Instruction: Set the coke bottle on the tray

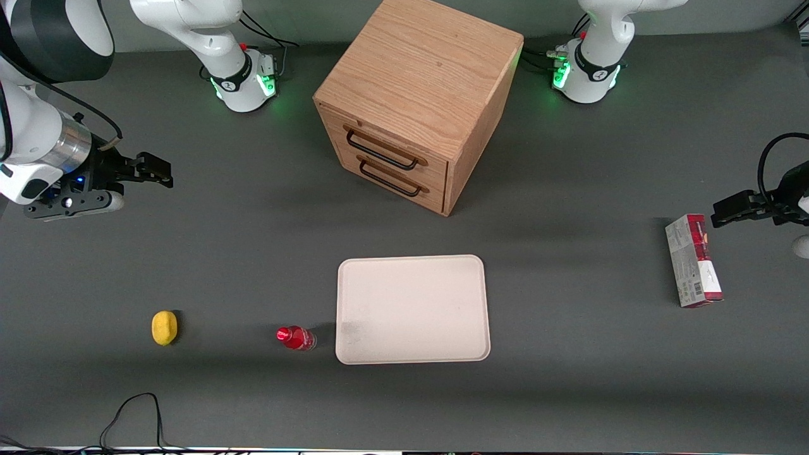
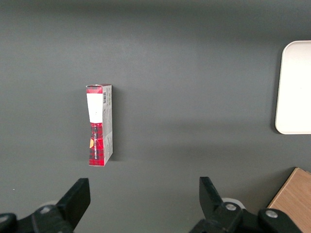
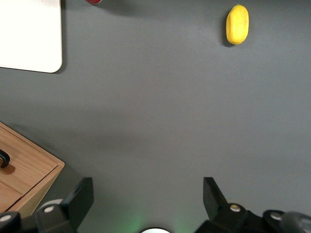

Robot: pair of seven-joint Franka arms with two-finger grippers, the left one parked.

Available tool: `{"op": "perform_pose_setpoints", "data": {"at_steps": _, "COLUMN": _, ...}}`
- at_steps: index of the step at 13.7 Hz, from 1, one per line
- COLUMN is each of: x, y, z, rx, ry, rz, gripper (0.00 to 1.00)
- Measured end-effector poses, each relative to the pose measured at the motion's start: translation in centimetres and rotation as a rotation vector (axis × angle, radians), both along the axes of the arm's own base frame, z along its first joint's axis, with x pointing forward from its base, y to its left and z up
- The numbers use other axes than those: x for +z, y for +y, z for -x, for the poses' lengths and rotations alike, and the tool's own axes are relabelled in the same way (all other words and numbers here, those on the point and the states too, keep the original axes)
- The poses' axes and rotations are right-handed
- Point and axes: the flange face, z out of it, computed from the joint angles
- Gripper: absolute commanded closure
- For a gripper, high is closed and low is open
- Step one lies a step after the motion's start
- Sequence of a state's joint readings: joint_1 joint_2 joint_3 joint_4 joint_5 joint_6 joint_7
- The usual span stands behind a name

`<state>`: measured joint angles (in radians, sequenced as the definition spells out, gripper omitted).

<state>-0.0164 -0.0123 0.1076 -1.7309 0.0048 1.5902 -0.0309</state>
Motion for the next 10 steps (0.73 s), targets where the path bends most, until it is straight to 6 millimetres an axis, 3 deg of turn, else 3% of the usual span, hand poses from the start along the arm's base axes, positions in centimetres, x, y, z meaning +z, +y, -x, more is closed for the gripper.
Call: {"op": "perform_pose_setpoints", "data": {"at_steps": 10, "x": 0.3, "y": -1.9, "z": -0.4, "rx": -0.040, "ry": 0.013, "rz": -0.016, "gripper": 0.00}}
